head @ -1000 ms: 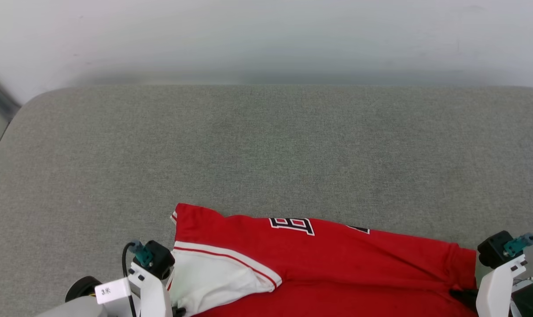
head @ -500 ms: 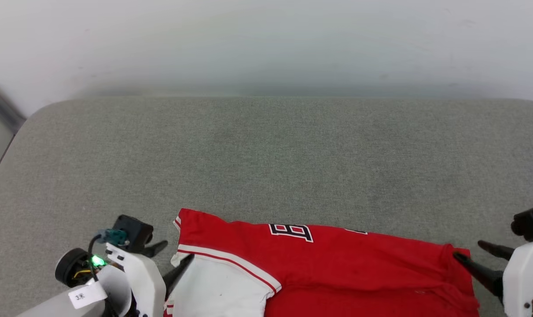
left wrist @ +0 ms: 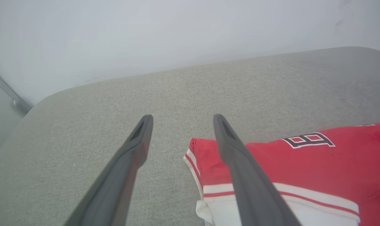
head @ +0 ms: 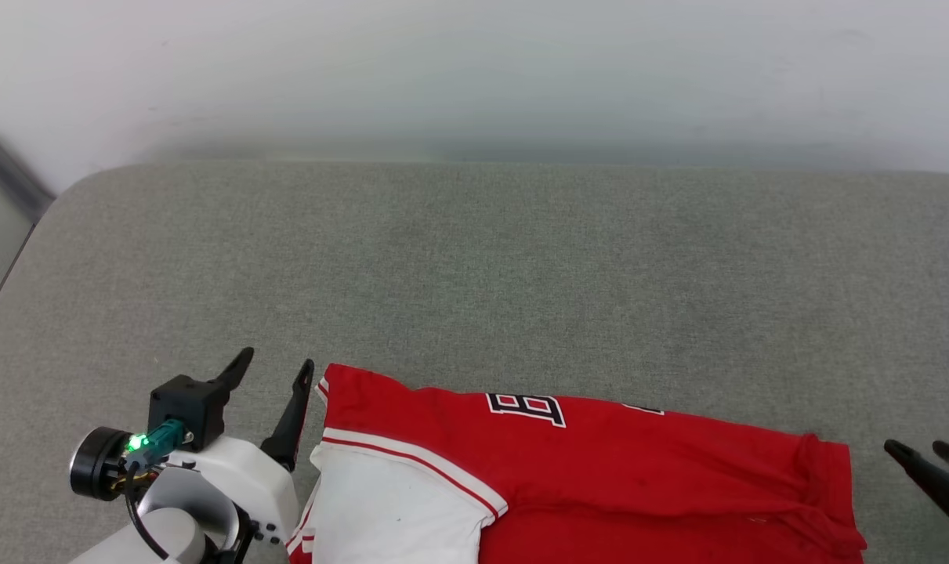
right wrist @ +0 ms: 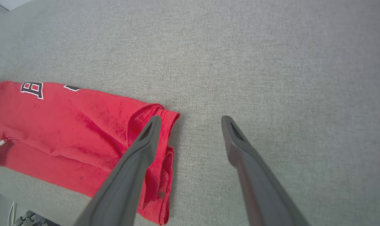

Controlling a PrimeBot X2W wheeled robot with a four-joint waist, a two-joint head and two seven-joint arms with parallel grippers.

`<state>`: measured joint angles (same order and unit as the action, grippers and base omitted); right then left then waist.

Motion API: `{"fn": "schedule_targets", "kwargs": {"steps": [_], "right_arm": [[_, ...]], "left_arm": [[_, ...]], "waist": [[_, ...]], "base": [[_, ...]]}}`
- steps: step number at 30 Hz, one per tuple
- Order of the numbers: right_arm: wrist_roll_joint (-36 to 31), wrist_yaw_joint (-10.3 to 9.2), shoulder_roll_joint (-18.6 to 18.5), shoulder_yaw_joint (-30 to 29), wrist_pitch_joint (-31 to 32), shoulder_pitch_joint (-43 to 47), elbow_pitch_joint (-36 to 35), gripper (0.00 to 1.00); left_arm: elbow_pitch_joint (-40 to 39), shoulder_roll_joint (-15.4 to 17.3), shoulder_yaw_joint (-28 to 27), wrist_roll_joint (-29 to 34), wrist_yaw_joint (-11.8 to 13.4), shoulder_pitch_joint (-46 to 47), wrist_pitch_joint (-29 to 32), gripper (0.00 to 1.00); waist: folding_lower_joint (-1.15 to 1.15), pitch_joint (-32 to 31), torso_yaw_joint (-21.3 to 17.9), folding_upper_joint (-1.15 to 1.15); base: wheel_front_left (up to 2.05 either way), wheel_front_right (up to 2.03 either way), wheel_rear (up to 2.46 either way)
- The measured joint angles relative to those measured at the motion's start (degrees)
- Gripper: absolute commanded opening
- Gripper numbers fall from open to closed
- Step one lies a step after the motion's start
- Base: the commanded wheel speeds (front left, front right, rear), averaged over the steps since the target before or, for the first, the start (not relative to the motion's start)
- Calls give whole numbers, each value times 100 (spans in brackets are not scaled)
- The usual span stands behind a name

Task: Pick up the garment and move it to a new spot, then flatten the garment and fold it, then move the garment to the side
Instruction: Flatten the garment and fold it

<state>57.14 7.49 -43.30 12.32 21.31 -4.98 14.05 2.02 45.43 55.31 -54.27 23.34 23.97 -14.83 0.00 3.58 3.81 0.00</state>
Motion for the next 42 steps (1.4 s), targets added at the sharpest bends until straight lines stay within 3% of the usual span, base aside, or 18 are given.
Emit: {"fn": "schedule_targets", "kwargs": {"steps": [6, 10, 18, 27, 28, 29, 30, 38, 42], "right_arm": [[168, 0, 374, -73, 290, 149, 137, 100], [226, 0, 583, -51, 446, 240, 124, 100], [197, 0, 928, 147, 739, 283, 209, 100], [339, 0, 1121, 530, 939, 71, 304, 100], [315, 1, 1125, 564, 894, 41, 335, 75], [275, 1, 1129, 579, 861, 16, 378, 11], [270, 1, 1135, 603, 838, -3, 413, 0], [494, 2, 1073, 653, 735, -93, 467, 0], [568, 2, 809, 556, 697, -79, 516, 0]], "left_arm": [[-119, -493, -983, 861, 342, -455, -10, 100], [-168, -898, -1635, 1455, 319, -934, -10, 100], [-178, -1836, -2736, 2572, -20, -1584, -15, 100], [4, -2740, -3590, 3476, -691, -1894, -16, 100], [24, -2826, -3667, 3552, -766, -1912, -16, 100], [33, -2903, -3754, 3630, -827, -1926, -16, 100], [48, -2977, -3842, 3715, -889, -1941, -16, 100], [26, -3488, -4376, 4339, -1244, -2177, -16, 100], [45, -3673, -4611, 4539, -1397, -2271, -16, 100]], "waist": [[0, 127, 67, 0], [0, 211, 121, 0], [1, 348, 226, 0], [0, 421, 347, 0], [0, 424, 358, 0], [0, 426, 368, 0], [0, 424, 376, 0], [1, 294, 379, 0], [0, 195, 352, 0]], "base": [[0, 0, 0], [0, 0, 0], [0, 0, 0], [0, 0, 0], [0, 0, 0], [0, 0, 0], [0, 0, 0], [0, 0, 0], [0, 0, 0]]}}
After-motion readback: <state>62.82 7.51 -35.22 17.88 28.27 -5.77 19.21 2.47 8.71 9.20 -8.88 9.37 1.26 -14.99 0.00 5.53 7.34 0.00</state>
